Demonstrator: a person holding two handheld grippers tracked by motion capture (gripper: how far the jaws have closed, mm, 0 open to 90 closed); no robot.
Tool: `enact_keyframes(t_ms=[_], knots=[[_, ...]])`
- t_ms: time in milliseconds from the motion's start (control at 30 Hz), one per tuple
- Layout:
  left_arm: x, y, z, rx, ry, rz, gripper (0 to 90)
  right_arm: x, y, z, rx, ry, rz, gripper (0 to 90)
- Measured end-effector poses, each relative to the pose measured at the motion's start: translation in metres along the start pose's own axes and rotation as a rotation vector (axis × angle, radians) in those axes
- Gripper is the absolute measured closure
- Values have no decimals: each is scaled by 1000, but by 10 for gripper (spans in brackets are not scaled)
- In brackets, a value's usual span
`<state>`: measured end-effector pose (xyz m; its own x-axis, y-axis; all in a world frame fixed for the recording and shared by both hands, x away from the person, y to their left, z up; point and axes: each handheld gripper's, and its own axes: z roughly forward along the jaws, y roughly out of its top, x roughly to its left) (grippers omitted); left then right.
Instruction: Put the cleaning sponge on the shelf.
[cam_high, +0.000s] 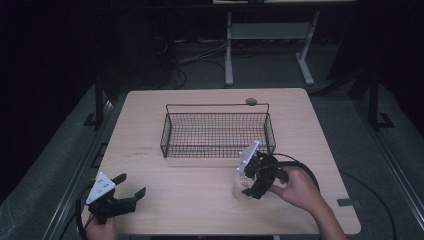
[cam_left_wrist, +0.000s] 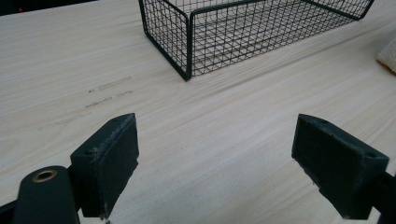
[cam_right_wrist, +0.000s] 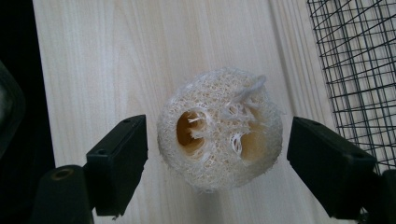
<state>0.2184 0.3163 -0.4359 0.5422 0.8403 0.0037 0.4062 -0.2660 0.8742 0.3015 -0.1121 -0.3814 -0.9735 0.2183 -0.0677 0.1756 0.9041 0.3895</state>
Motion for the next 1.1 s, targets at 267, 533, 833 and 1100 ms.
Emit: enact_keyframes(t_ms=[267,533,833,1100], knots=[[0,0,0,-2,1,-3,139,-2,2,6,23,7,4,238],[0,0,-1,-5,2,-4,139,-4,1,6,26,22,13,285],[0,0,-1,-6,1,-6,139,-5,4,-3,13,35,5,288],[1,0,-2,-8,3,-5,139,-7,17,-14,25,53,-33,288]])
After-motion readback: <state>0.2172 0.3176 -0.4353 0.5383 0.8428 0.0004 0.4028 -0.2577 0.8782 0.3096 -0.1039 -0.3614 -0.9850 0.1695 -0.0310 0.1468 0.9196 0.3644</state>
